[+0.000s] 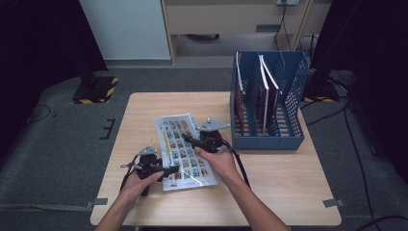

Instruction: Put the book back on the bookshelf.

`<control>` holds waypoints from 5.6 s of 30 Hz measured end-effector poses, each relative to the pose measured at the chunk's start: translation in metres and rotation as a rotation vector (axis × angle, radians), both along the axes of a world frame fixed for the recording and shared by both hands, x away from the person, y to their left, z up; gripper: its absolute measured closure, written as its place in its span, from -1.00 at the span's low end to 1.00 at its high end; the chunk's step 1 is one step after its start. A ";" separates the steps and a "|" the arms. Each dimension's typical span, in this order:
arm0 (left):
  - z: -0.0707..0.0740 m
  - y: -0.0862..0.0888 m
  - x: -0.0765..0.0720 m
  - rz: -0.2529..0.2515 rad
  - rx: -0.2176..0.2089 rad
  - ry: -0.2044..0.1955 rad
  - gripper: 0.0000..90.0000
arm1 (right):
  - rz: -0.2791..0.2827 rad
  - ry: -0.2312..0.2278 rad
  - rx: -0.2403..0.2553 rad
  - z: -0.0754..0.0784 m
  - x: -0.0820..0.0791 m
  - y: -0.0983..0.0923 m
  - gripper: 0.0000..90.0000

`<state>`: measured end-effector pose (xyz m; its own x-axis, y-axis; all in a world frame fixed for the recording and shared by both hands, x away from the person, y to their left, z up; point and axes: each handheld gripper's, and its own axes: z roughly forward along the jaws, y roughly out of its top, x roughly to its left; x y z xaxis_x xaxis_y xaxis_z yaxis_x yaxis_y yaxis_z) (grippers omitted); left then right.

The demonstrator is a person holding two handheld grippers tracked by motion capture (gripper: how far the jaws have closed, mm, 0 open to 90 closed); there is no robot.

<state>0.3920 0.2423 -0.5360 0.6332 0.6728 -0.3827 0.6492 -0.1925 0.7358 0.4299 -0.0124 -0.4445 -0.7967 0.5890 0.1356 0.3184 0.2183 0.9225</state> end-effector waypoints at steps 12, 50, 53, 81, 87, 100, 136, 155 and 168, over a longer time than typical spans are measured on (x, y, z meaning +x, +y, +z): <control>0.016 0.010 0.002 0.045 -0.036 0.002 0.31 | 0.048 -0.058 0.042 0.004 -0.004 -0.006 0.64; 0.054 0.008 -0.009 0.051 0.135 -0.296 0.51 | 0.127 -0.155 0.086 0.031 -0.007 -0.015 0.50; 0.054 0.008 -0.010 0.044 0.140 -0.303 0.51 | 0.130 -0.152 0.088 0.031 -0.006 -0.015 0.50; 0.048 0.018 -0.008 0.115 0.125 -0.320 0.22 | 0.099 -0.183 0.101 0.037 -0.009 -0.016 0.64; 0.044 0.024 -0.005 0.156 0.150 -0.303 -0.20 | 0.077 -0.201 0.102 0.042 -0.006 -0.019 0.64; 0.025 0.024 0.003 0.180 0.276 -0.202 -0.80 | 0.024 -0.209 0.105 0.046 -0.001 -0.030 0.64; -0.001 0.024 0.009 0.201 0.402 -0.126 -0.95 | 0.000 -0.241 0.119 0.066 -0.014 -0.064 0.64; -0.001 0.023 0.009 0.197 0.405 -0.125 -0.97 | -0.007 -0.243 0.115 0.067 -0.020 -0.080 0.64; -0.001 0.023 0.009 0.196 0.406 -0.124 -0.98 | -0.017 -0.242 0.112 0.067 -0.027 -0.098 0.64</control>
<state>0.4012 0.2653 -0.5370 0.5036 0.8639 0.0069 0.6138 -0.3634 0.7009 0.4034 -0.1105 -0.3775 -0.8038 0.5949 0.0071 0.0881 0.1071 0.9903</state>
